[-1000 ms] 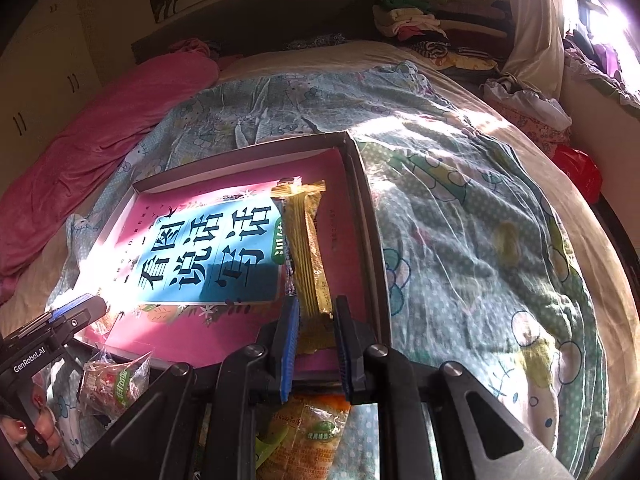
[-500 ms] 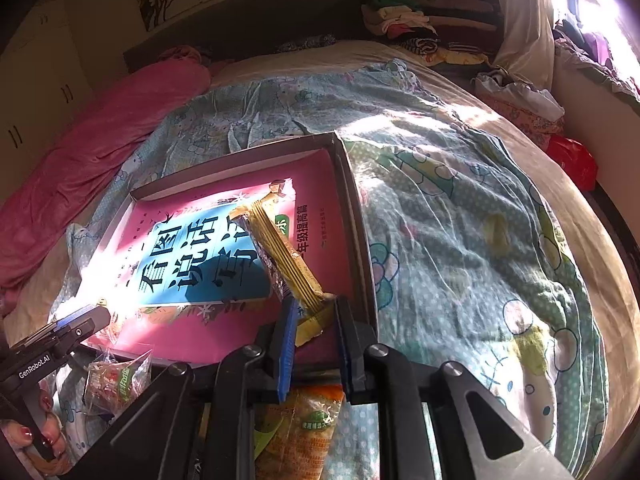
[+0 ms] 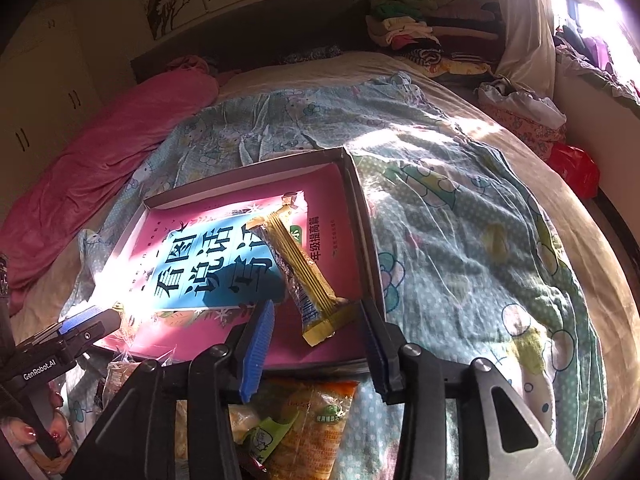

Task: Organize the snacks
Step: 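Carry both snacks into the pink tray and open both tools, then withdraw both tools from the tray back toward the snack pile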

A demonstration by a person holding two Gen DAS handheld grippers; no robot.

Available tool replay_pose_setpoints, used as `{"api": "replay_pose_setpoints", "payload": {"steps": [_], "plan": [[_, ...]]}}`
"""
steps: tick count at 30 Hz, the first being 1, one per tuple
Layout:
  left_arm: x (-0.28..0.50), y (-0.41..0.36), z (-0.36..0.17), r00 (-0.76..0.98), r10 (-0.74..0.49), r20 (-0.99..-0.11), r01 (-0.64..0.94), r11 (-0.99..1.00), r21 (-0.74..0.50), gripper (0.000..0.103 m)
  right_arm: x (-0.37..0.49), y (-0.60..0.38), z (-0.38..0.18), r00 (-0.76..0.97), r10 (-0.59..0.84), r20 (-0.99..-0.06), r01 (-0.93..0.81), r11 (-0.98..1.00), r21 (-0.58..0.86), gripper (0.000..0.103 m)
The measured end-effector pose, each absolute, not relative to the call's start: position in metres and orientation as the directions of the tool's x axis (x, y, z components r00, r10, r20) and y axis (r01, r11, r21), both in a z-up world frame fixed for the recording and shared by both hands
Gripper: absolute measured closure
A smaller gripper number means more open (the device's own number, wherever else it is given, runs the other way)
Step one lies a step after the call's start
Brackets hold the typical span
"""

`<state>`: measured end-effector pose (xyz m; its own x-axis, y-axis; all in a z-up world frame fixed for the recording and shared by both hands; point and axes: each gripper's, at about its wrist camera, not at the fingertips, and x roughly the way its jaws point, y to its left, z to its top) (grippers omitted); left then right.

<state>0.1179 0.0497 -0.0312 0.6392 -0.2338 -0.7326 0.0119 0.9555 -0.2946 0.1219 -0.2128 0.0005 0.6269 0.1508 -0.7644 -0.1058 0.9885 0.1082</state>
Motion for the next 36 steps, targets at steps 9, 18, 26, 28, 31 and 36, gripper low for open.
{"api": "replay_pose_setpoints", "payload": {"steps": [9, 18, 26, 28, 31, 36], "plan": [[0.112, 0.05, -0.021, 0.649, -0.244, -0.721, 0.023, 0.953, -0.302, 0.027, 0.115, -0.213, 0.008, 0.651, 0.158, -0.743, -0.104, 0.987, 0.119, 0.048], [0.1, 0.05, -0.01, 0.663, -0.263, -0.701, 0.045, 0.949, -0.313, 0.025, 0.109, -0.21, 0.02, 0.682, 0.16, -0.713, -0.109, 0.987, 0.117, 0.039], [0.093, 0.056, -0.001, 0.688, -0.264, -0.676, 0.041, 0.944, -0.327, 0.025, 0.105, -0.209, 0.029, 0.701, 0.168, -0.694, -0.116, 0.986, 0.121, 0.035], [0.091, 0.058, 0.002, 0.694, -0.265, -0.669, 0.04, 0.942, -0.332, 0.025, 0.103, -0.208, 0.03, 0.704, 0.17, -0.69, -0.119, 0.985, 0.121, 0.033], [0.088, 0.06, 0.004, 0.704, -0.253, -0.663, 0.027, 0.943, -0.331, 0.025, 0.101, -0.206, 0.033, 0.707, 0.174, -0.685, -0.125, 0.985, 0.121, 0.032], [0.08, 0.063, 0.009, 0.72, -0.248, -0.648, 0.025, 0.943, -0.332, 0.024, 0.097, -0.204, 0.037, 0.715, 0.187, -0.673, -0.145, 0.982, 0.118, 0.03]]}}
